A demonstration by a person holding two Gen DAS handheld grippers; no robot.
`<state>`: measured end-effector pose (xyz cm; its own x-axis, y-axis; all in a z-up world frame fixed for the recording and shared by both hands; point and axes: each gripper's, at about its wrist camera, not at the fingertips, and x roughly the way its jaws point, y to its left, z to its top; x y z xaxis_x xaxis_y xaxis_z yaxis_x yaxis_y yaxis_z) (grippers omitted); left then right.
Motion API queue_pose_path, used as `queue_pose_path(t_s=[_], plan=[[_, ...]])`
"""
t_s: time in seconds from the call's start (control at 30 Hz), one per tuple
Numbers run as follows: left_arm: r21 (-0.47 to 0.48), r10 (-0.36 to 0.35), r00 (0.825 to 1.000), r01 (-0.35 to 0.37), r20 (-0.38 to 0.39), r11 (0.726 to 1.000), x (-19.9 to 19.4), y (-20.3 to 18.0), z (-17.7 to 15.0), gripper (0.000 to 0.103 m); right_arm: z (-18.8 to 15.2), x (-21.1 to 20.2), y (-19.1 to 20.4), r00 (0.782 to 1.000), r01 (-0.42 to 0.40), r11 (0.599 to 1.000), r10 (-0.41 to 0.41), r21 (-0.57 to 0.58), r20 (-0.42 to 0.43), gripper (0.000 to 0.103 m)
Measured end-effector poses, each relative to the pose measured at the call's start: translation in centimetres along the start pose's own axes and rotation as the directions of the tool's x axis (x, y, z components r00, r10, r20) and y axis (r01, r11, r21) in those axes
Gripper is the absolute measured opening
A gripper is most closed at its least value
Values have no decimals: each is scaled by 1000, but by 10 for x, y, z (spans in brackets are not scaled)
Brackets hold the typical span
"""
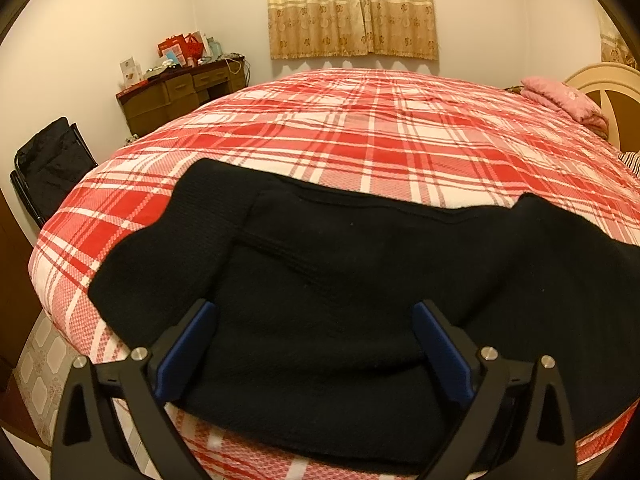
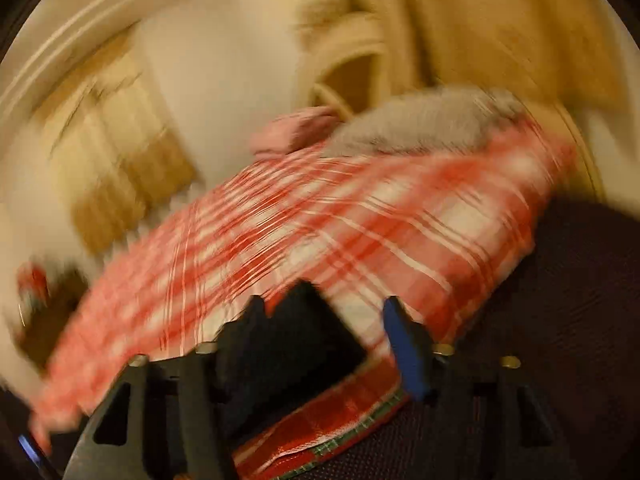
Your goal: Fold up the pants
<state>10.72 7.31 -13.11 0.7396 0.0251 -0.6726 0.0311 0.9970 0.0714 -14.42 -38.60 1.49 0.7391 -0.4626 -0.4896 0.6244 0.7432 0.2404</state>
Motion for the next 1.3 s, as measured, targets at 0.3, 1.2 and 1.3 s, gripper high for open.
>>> queue_pose_path(t_s=[0.3,1.2,1.3], plan=[[-5,1,1000,-1,-8,1000,1,1,2,102,-44,72,8,971,-99,995,97,4,-218,22],[-66,-16,1000,17,24,998,-25,11,1,102,-23,69,24,972,-152,969,111,-194,-208,23],[-39,-28,999,29,22,999,-25,5,-2,102,-58,64,25,965,-147,944,70,-297,-253,23]])
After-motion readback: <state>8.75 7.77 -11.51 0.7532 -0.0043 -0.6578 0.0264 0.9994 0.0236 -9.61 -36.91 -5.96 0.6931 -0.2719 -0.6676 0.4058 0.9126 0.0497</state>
